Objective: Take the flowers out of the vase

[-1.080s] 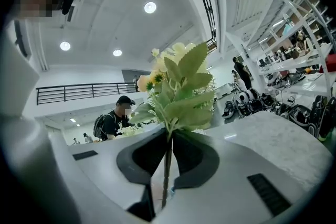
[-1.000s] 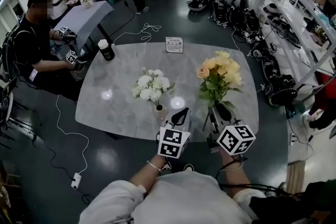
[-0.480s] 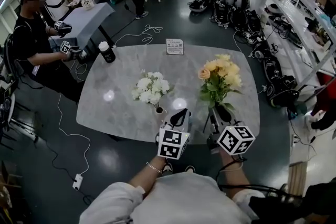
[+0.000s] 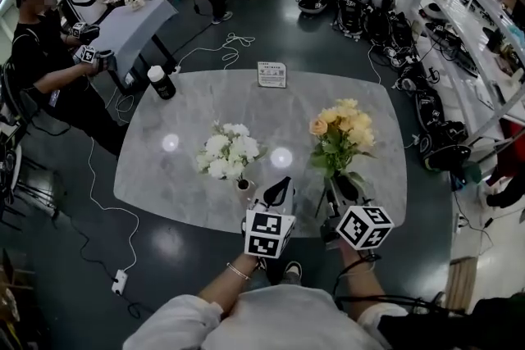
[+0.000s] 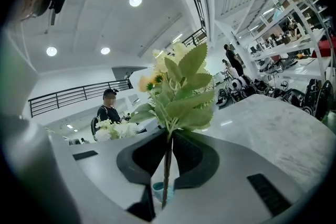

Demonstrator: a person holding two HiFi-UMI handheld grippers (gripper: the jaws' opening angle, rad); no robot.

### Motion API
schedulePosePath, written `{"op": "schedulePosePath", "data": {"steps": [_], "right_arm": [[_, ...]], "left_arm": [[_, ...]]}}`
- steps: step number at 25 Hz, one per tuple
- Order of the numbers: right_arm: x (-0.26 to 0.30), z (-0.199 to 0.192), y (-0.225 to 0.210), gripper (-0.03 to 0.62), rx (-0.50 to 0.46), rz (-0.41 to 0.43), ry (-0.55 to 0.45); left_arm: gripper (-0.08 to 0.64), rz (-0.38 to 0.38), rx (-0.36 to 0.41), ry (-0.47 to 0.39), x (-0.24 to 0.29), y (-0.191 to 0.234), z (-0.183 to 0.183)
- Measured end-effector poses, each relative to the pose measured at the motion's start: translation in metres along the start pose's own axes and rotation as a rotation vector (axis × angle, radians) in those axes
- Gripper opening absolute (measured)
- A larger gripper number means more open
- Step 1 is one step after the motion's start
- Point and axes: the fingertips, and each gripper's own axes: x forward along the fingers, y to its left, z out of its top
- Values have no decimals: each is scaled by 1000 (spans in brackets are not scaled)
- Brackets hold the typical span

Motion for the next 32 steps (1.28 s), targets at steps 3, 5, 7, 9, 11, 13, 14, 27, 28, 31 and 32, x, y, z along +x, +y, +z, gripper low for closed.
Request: {"op": "schedulePosePath", "data": {"steps": [3, 5, 7, 9, 11, 13, 14, 27, 28, 31, 32], "right_arm": [[8, -10, -15, 37, 19, -13, 31], [14, -17, -25, 37, 32, -21, 54], [19, -25, -36, 37, 46, -28, 75], [24, -32, -48, 37, 65, -36, 94], [30, -38, -59, 37, 90, -47, 114], [36, -45, -68, 37, 108, -58, 137], [39, -48, -72, 37, 115, -63, 149], [62, -88, -105, 37, 155, -122, 257], [63, -91, -108, 37, 153, -128, 266], [68, -101, -113, 37, 149, -146, 300], [69, -104, -113, 37, 149, -151, 311]], "left_arm": [[9, 1, -18, 17, 7, 0, -3], [9, 3, -25, 26, 11, -1, -6], [9, 8, -31, 33, 17, 0, -9], [9, 17, -38, 41, 22, 1, -12], [9, 27, -46, 48, 25, 3, -13], [9, 35, -55, 58, 27, 6, -14], [9, 39, -60, 63, 28, 8, -16], [9, 78, -78, 97, 35, 18, -30], [9, 81, -73, 98, 35, 18, -31], [9, 91, -57, 103, 34, 22, -35], [9, 94, -56, 103, 33, 24, -35]]}}
